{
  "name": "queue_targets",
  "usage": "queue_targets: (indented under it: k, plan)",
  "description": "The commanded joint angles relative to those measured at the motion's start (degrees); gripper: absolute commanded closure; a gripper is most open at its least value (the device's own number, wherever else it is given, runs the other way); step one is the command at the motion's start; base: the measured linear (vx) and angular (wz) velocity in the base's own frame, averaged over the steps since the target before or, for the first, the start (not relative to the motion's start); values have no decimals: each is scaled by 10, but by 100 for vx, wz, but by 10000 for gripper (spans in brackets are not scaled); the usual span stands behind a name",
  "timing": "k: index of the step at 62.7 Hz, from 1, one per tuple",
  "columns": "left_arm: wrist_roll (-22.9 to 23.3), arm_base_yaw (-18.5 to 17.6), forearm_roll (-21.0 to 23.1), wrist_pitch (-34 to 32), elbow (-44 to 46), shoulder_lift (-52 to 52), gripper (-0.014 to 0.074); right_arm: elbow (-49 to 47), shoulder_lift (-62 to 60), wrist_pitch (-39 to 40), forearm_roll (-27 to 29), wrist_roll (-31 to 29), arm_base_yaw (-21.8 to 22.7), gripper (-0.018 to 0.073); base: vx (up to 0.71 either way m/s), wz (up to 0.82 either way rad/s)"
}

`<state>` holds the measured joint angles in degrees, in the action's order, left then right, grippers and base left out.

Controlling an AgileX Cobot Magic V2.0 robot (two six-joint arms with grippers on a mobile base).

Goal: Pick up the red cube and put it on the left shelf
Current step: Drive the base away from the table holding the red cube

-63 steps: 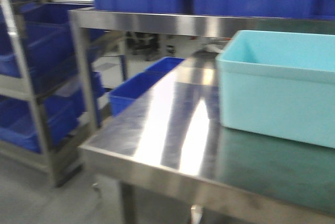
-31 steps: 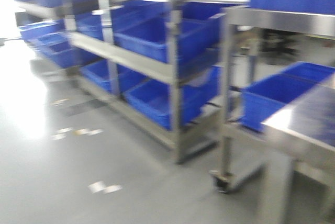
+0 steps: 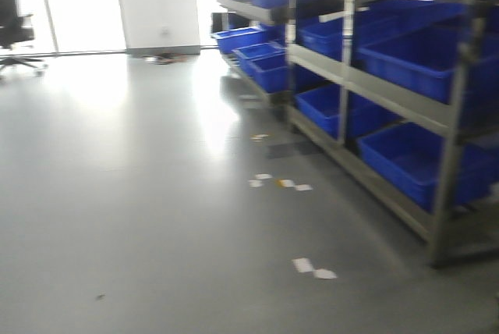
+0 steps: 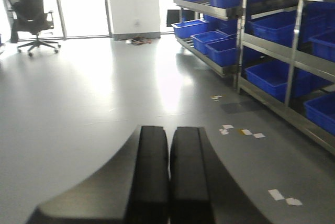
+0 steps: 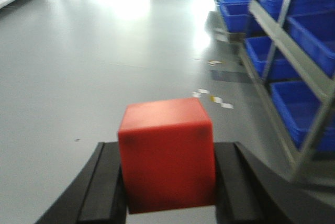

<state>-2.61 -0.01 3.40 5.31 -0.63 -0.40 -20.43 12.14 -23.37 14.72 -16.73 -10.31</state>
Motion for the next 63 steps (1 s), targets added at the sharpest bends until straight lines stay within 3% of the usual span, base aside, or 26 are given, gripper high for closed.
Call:
queue_targets:
  k: [1,36,63]
  plan:
    - [3,0,4,-46,-14,-7,506,-15,5,51,3,0,4,536,-3,89]
    - [3,0,4,-46,-14,-7,506,-15,5,51,3,0,4,536,13,62]
    - [3,0,4,-46,-14,-7,506,-15,5,51,3,0,4,536,40,20]
